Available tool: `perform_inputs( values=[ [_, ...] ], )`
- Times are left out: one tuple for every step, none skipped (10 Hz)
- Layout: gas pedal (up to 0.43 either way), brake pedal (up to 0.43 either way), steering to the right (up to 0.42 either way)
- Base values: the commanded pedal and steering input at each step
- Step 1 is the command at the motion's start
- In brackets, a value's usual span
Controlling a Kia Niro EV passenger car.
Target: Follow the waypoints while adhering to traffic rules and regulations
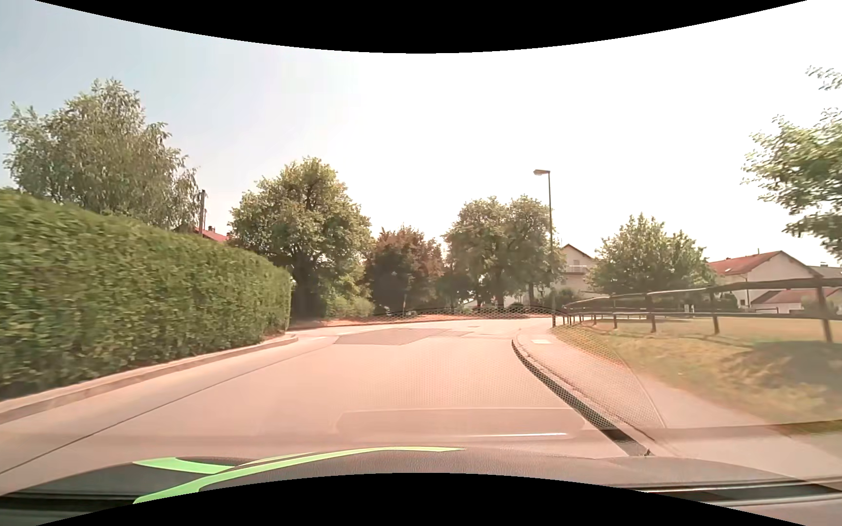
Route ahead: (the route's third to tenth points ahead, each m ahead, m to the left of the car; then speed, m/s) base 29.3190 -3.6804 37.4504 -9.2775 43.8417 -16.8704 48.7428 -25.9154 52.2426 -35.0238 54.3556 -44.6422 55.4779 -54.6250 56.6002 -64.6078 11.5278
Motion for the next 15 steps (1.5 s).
perform_inputs(
  values=[
    [0.098, 0.0, 0.039],
    [0.087, 0.0, 0.04],
    [0.047, 0.0, 0.041],
    [0.047, 0.0, 0.043],
    [0.047, 0.0, 0.048],
    [0.047, 0.0, 0.053],
    [0.047, 0.0, 0.058],
    [0.047, 0.0, 0.06],
    [0.047, 0.0, 0.062],
    [0.047, 0.0, 0.064],
    [0.047, 0.0, 0.067],
    [0.047, 0.0, 0.071],
    [0.047, 0.0, 0.075],
    [0.047, 0.0, 0.078],
    [0.047, 0.0, 0.081]
  ],
)
